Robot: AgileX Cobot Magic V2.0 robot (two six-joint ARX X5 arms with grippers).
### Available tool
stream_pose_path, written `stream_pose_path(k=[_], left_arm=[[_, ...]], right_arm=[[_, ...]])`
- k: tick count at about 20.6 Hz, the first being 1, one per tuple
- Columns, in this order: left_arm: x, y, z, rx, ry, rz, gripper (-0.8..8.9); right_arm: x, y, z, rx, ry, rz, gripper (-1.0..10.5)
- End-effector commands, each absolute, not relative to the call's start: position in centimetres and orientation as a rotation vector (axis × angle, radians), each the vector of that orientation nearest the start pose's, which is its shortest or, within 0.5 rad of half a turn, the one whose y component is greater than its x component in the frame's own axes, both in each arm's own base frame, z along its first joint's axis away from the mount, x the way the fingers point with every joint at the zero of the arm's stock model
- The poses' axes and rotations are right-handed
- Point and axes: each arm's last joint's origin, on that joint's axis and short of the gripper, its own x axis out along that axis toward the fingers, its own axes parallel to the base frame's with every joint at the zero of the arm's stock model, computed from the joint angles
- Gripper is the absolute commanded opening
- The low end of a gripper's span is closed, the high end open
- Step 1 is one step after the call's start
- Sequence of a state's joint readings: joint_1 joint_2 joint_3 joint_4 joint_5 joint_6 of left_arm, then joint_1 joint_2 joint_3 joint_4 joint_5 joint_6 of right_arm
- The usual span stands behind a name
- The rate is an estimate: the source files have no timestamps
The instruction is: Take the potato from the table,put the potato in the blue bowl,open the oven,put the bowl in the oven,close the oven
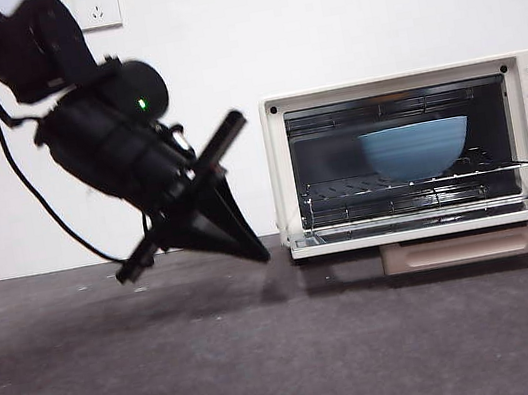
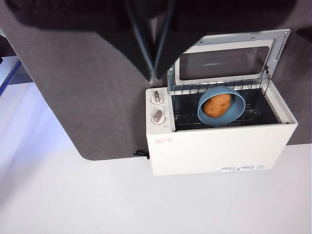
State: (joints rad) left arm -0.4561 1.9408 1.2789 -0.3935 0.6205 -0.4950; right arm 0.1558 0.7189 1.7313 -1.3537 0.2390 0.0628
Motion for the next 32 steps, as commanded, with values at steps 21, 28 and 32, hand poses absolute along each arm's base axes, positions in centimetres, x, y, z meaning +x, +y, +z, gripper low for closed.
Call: stream_pose_path(k=[21, 28, 32], left_arm=[[34.6, -21.7, 14.7, -0.63, 1.325, -0.657, -0.06], [35.1, -21.7, 15.3, -0.706, 1.309, -0.72, -0.06], [35.2, -21.8, 15.8, -0.729, 1.284, -0.73, -0.06]], right_arm=[[-1.0, -0.9, 48.3, -0.019, 0.347, -0.091, -0.1], [-1.0, -0.9, 48.3, -0.019, 0.347, -0.091, -0.1], [-1.0, -0.9, 48.3, -0.019, 0.347, -0.091, -0.1]])
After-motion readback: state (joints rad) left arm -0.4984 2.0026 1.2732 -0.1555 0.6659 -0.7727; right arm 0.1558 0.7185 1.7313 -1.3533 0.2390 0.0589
